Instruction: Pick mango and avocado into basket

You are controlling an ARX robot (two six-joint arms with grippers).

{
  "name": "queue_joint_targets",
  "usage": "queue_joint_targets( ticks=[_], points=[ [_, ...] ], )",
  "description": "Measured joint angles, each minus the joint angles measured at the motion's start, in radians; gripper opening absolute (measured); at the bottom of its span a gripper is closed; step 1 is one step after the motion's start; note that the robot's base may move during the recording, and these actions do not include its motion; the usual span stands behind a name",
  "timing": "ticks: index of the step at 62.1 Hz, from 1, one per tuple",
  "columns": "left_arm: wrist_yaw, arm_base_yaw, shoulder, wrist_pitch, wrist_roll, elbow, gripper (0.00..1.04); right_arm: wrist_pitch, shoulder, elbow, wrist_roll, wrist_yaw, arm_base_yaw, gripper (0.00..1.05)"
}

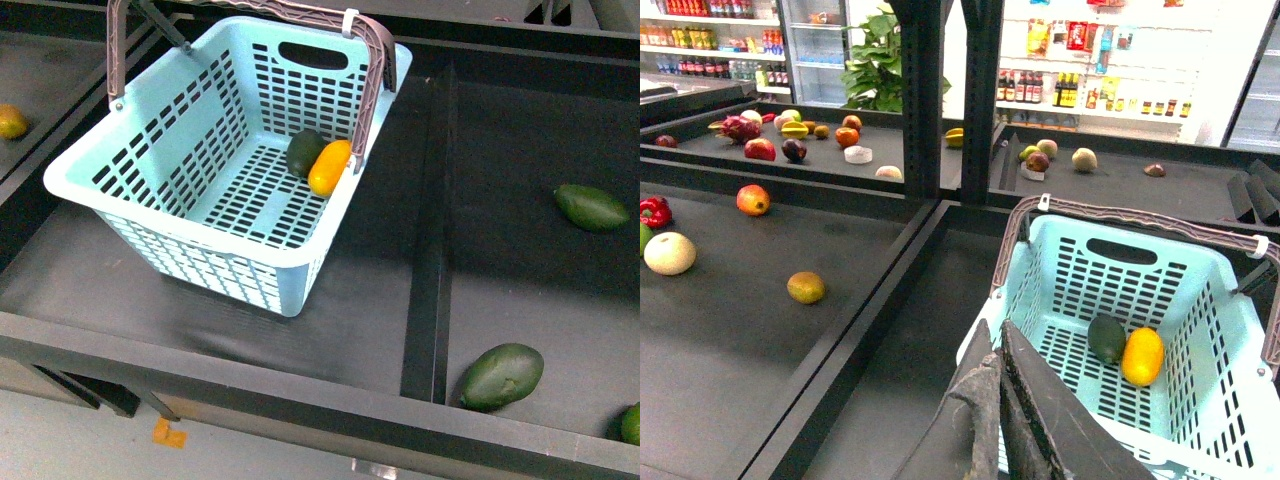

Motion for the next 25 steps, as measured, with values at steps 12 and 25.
queue_joint_targets(
  ticks=[12, 25],
  points=[
    [0.0, 0.0, 0.0, 0.0, 0.0, 0.0, 0.7, 0.0, 0.0, 0.0, 0.0, 0.0, 0.0, 0.96],
    [0.0, 0.0, 0.0, 0.0, 0.002, 0.0, 0.97, 0.0, 0.0, 0.0, 0.0, 0.0, 0.0, 0.96]
  ],
)
